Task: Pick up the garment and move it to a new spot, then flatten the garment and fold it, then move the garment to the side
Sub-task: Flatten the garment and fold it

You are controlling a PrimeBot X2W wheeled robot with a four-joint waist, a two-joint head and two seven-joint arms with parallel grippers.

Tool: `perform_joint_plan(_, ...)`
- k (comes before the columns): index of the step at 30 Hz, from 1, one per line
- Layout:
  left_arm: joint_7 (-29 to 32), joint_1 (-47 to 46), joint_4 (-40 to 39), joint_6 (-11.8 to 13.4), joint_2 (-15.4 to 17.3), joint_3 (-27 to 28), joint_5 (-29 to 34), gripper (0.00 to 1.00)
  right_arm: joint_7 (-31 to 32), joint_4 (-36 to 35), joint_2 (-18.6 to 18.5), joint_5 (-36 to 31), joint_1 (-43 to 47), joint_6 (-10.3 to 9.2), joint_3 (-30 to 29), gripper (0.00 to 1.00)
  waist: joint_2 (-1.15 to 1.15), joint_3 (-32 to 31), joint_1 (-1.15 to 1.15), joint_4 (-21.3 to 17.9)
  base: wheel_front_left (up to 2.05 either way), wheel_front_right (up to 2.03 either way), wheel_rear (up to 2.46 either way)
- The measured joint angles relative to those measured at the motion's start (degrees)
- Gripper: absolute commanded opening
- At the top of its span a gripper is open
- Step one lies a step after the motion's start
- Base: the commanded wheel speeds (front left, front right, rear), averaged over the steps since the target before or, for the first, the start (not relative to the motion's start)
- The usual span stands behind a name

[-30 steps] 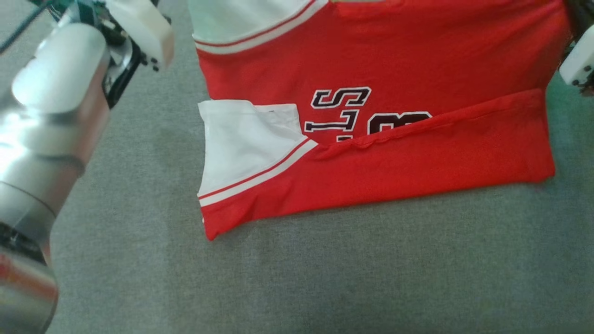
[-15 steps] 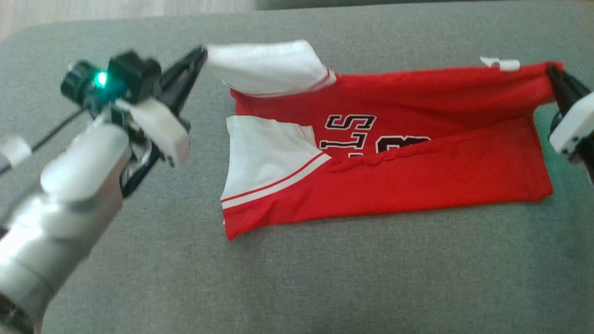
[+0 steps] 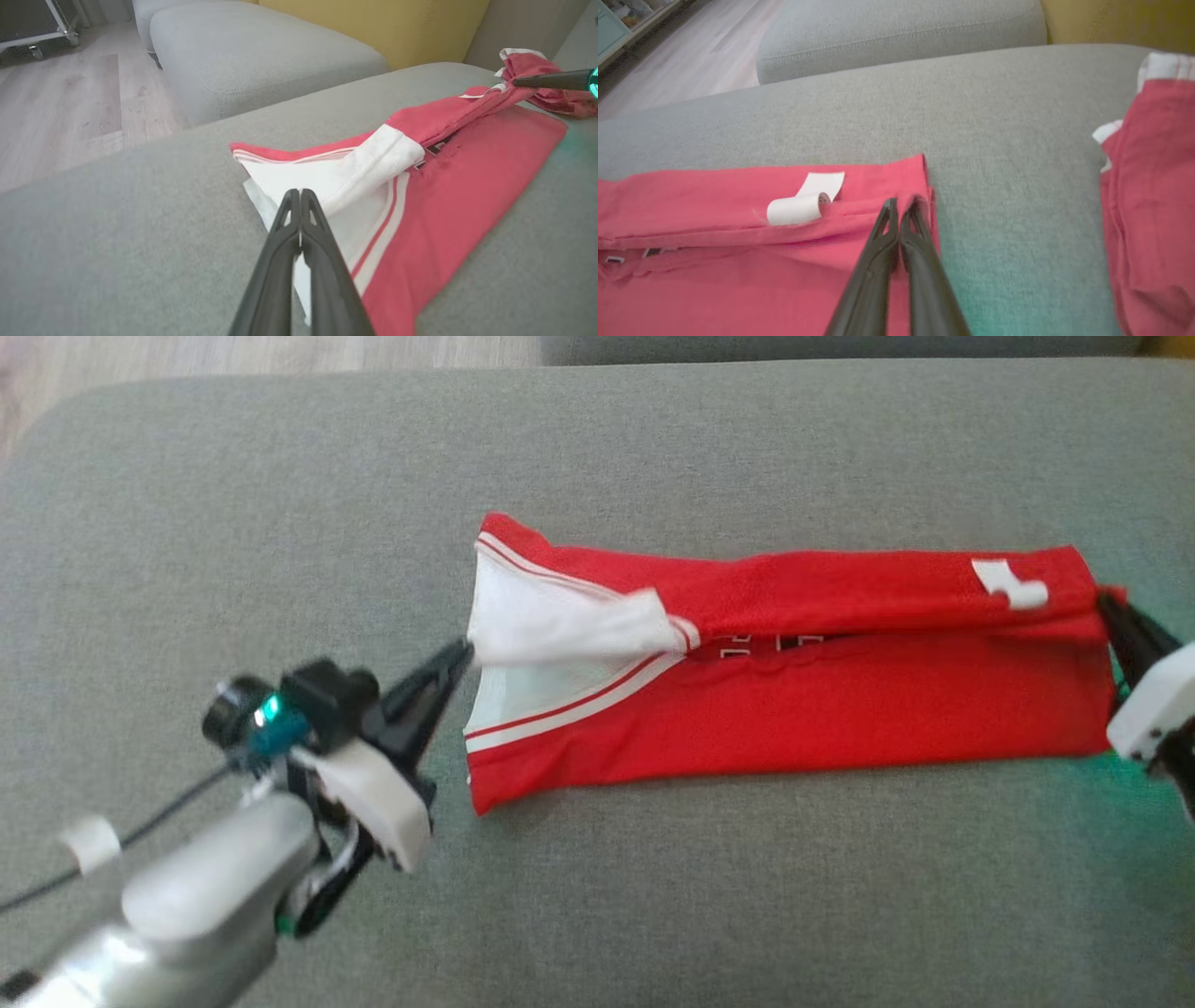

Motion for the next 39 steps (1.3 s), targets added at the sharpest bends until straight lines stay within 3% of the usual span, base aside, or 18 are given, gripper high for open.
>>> perform_joint_plan(12,-1.11,6.24,-6.3,5.04,1.3,-1.4,-0.71,0.0,-1.24,0.02,0.26,0.05,5.91,0.0,-3.96,0.0,0.0,0.61,0.01,0.82,0.0,0.0,0.0)
perform_joint_plan(13,-1.36,6.4,-6.19,5.46,1.25,-1.4,-0.62,0.0,-1.42,0.03,0.56,-0.08,6.31,0.0,-4.25,0.09,0.0,0.56,0.01,0.88,0.0,0.0,0.0)
perform_joint_plan(14,-2.02,6.65,-5.93,6.04,1.07,-1.3,-0.49,0.31,-1.83,0.27,1.02,-0.12,6.65,0.0,-4.72,0.33,0.0,0.44,0.01,0.88,0.0,0.0,0.0)
perform_joint_plan(15,-2.61,6.99,-5.59,6.58,0.68,-1.15,-0.51,0.67,-2.53,0.56,1.61,-0.15,7.03,0.0,-5.31,0.88,0.0,0.24,0.01,0.85,0.0,0.0,0.0)
perform_joint_plan(16,-3.32,7.42,-5.23,7.2,0.19,-1.04,-0.49,1.0,-3.2,0.76,2.22,-0.18,7.44,0.0,-5.78,1.0,0.0,0.0,0.0,0.8,0.0,0.0,0.0)
perform_joint_plan(19,-5.42,9.42,-3.97,10.68,-1.8,-0.29,0.57,1.0,-5.84,1.85,4.05,-0.18,9.13,0.0,-7.84,1.0,0.0,-0.99,0.01,0.72,0.0,0.0,0.0)
perform_joint_plan(22,-6.62,12.61,-3.56,15.94,-3.9,2.78,3.3,1.0,-8.64,2.52,5.59,-0.18,12.02,0.0,-10.13,1.0,0.0,-2.33,0.0,0.73,0.0,0.0,0.0)
perform_joint_plan(29,-6.68,24.02,-11.87,24.14,-9.33,16.51,15.73,1.0,-12.61,3.45,8.51,-1.14,17.72,0.0,-16.47,1.0,0.0,-4.55,0.0,1.7,0.0,0.0,0.0)
perform_joint_plan(36,-6.82,31.79,-15.23,25.72,-12.88,20.94,25.76,1.0,-13.1,7.91,9.69,-4.87,16.64,0.0,-21.52,1.0,0.0,-5.32,0.0,4.49,0.0,0.0,0.0)
perform_joint_plan(39,-6.82,34.26,-16.57,25.55,-15.02,22.56,29.97,1.0,-12.52,14.69,10.34,-7.72,12.9,0.0,-24.3,1.0,0.0,-5.43,0.0,6.72,0.0,0.0,0.0)
